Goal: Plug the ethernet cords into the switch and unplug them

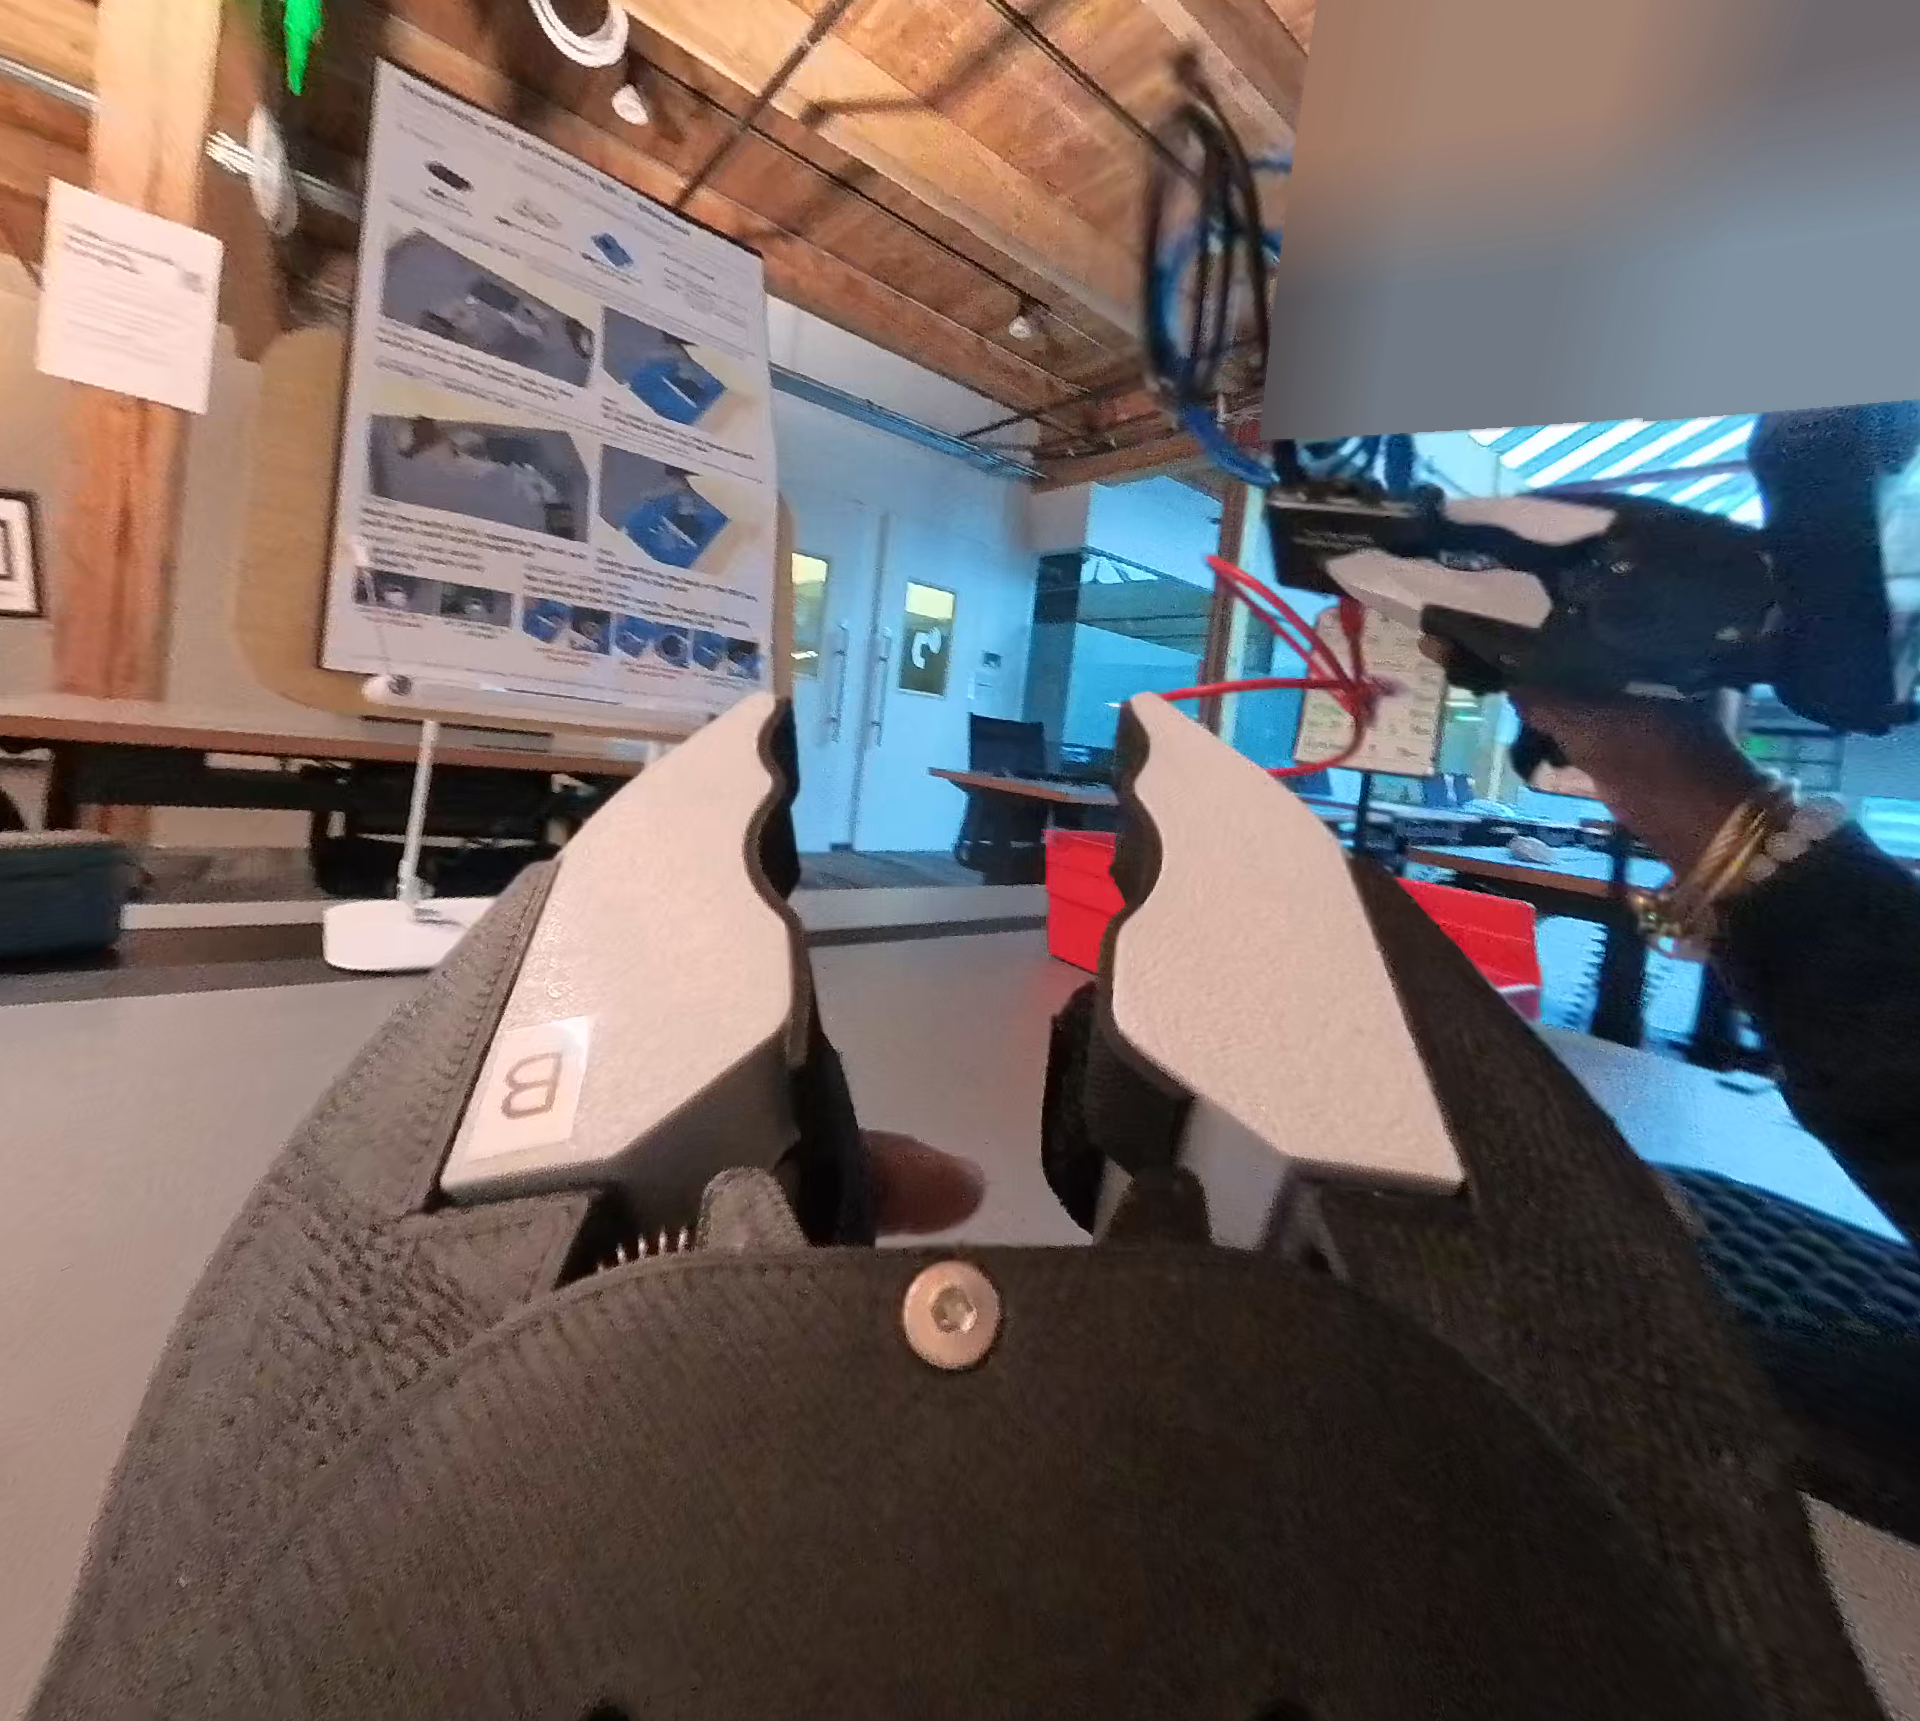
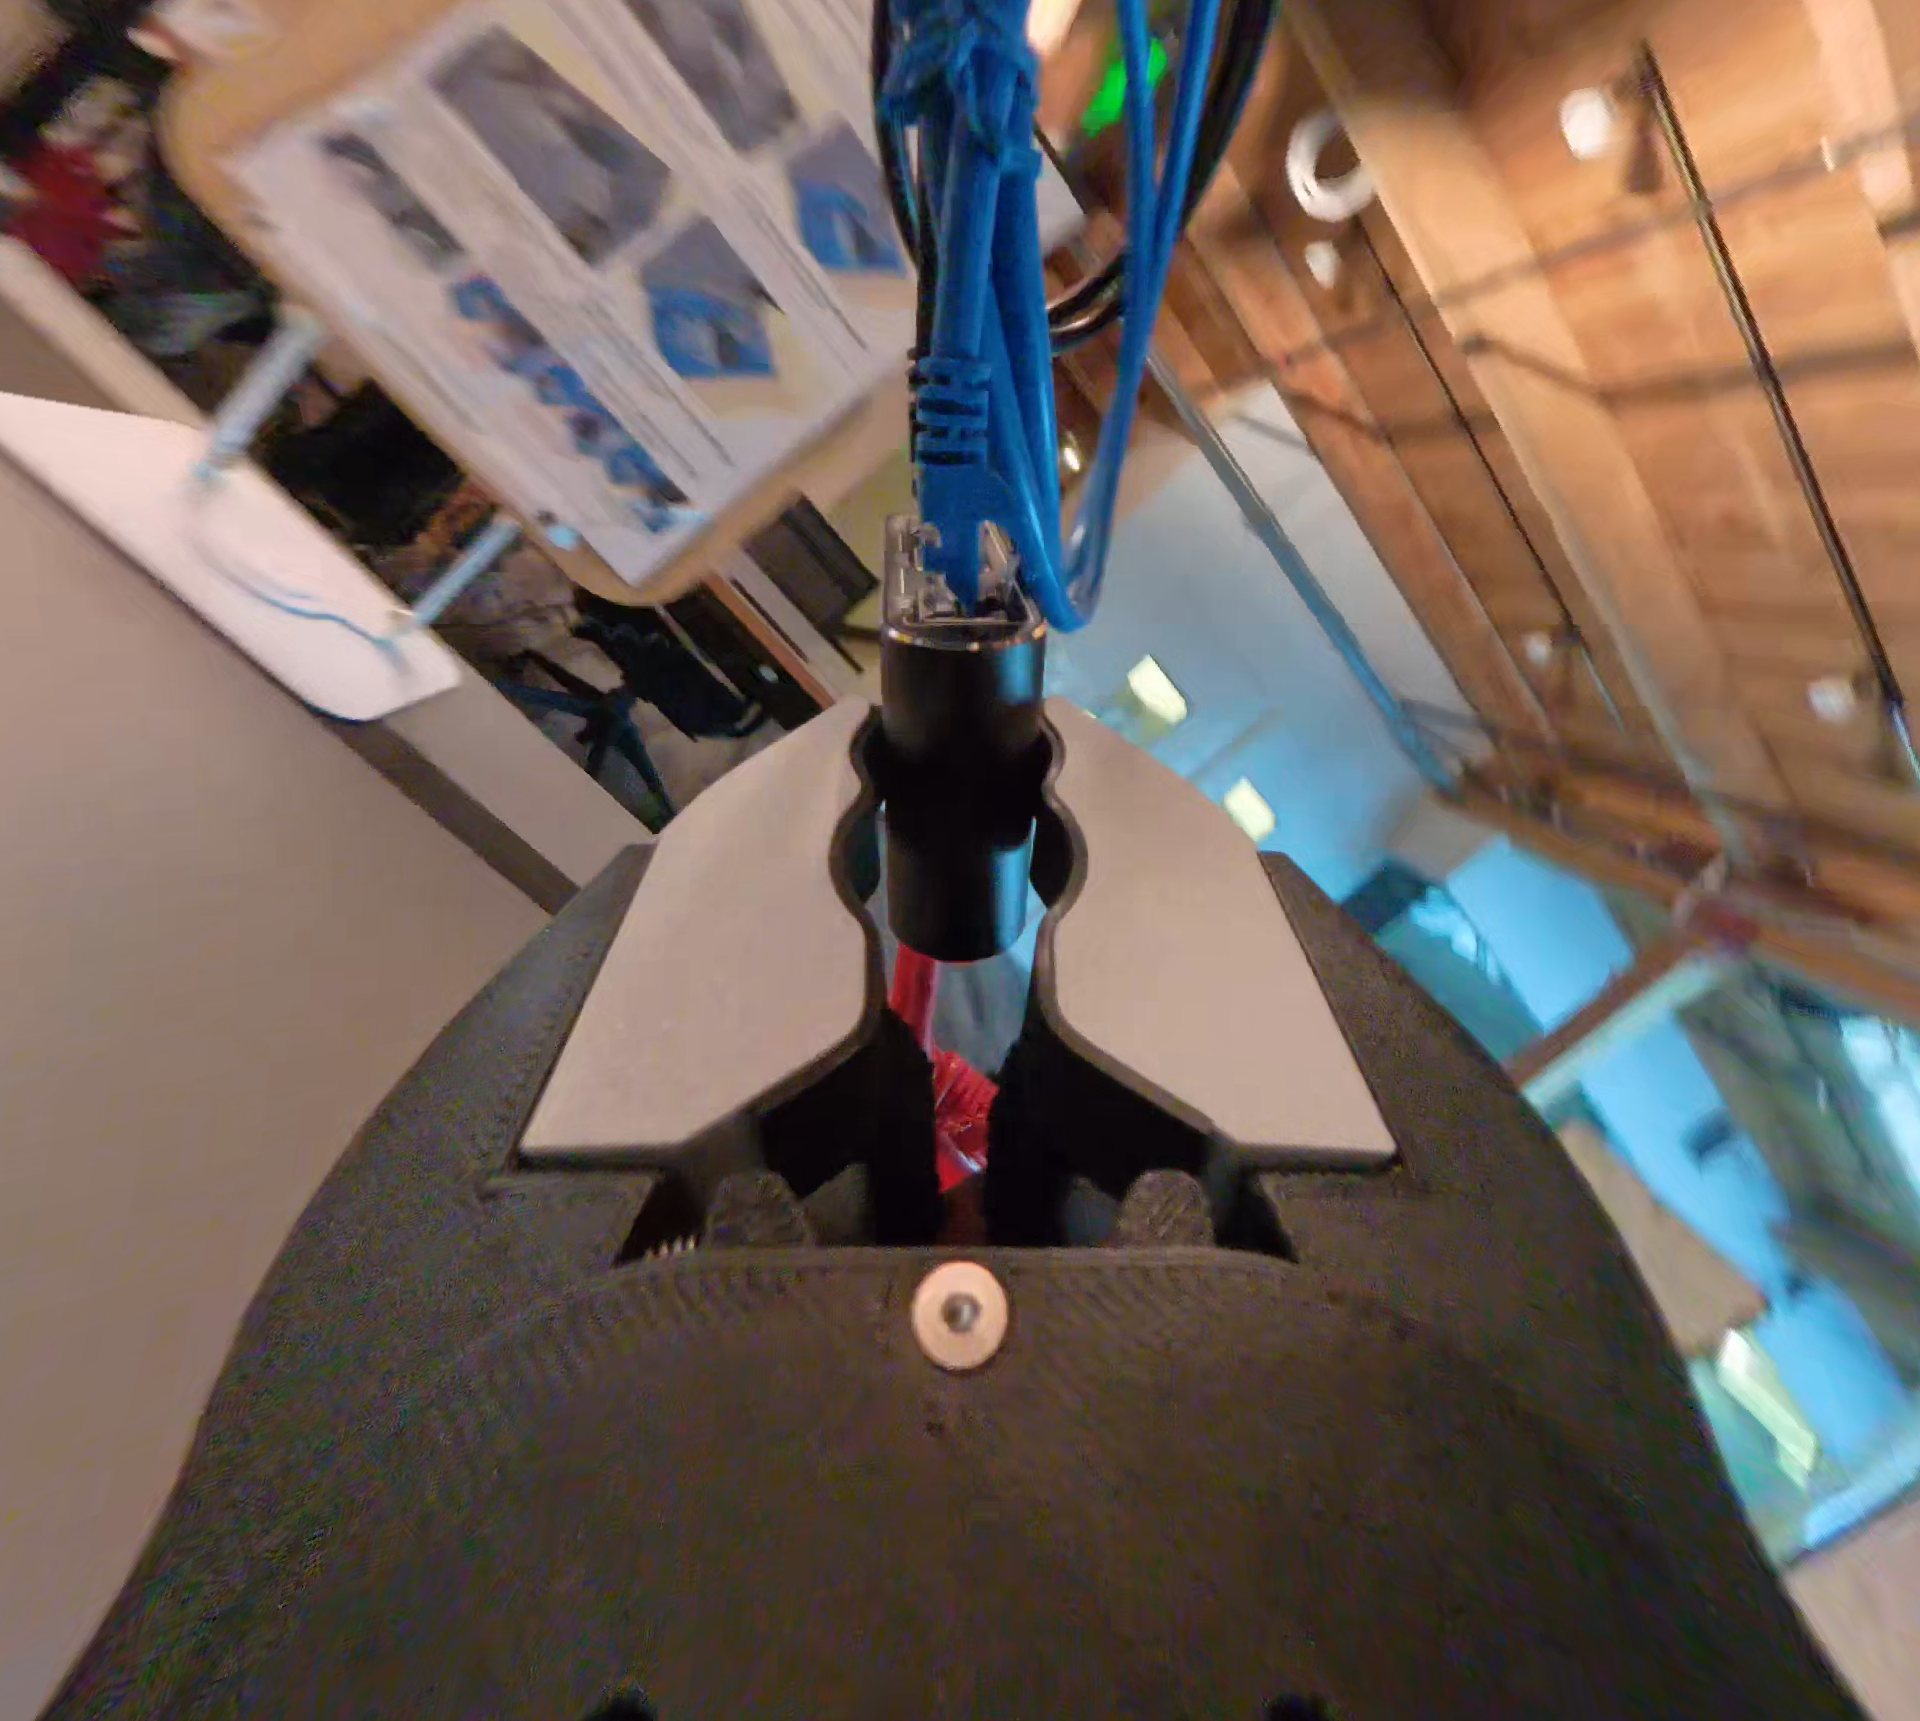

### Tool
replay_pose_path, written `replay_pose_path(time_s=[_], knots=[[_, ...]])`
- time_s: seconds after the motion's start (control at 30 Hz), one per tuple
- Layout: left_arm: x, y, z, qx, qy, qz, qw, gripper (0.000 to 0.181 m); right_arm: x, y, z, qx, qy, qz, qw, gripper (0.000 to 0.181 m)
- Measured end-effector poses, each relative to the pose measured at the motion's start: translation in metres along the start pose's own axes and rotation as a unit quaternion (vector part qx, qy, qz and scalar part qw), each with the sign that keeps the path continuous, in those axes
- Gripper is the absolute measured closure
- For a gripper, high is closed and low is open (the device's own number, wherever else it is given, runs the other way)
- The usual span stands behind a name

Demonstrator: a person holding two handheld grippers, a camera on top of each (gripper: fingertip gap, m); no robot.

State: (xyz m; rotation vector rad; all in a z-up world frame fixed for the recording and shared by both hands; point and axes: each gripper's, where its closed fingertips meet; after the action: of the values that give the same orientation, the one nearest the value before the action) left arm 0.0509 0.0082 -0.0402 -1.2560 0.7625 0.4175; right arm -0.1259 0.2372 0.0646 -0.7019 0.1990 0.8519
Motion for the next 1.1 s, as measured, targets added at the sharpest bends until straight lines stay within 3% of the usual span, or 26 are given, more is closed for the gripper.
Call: replay_pose_path(time_s=[0.17, 0.4, 0.67, 0.97, 1.1], knots=[[-0.001, 0.001, -0.003, -0.007, -0.01, 0.008, 1.0, 0.113, 0.023, 0.101, 0.025, -0.078, 0.089, -0.106, 0.987, 0.156], [-0.001, 0.0, -0.002, -0.003, -0.007, 0.014, 1.0, 0.107, 0.041, 0.177, 0.009, -0.117, 0.077, -0.242, 0.96, 0.156], [-0.001, -0.002, -0.001, 0.0, -0.006, 0.019, 1.0, 0.107, 0.04, 0.201, -0.018, -0.141, 0.033, -0.285, 0.948, 0.157], [-0.001, 0.001, -0.002, 0.006, -0.008, 0.011, 1.0, 0.107, 0.038, 0.235, -0.058, -0.307, -0.003, -0.303, 0.902, 0.157], [-0.002, 0.002, -0.002, 0.007, -0.006, 0.008, 1.0, 0.107, 0.035, 0.235, -0.065, -0.323, -0.012, -0.3, 0.897, 0.156]])
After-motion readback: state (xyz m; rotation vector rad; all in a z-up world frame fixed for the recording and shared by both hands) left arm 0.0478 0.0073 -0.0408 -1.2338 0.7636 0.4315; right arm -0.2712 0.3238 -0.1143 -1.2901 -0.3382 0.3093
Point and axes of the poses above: each gripper's, where its closed fingertips meet, x back along the fingers, y out of its underside, z = x × y across the jaws, and after that the axes turned 14 degrees about z, right-handed
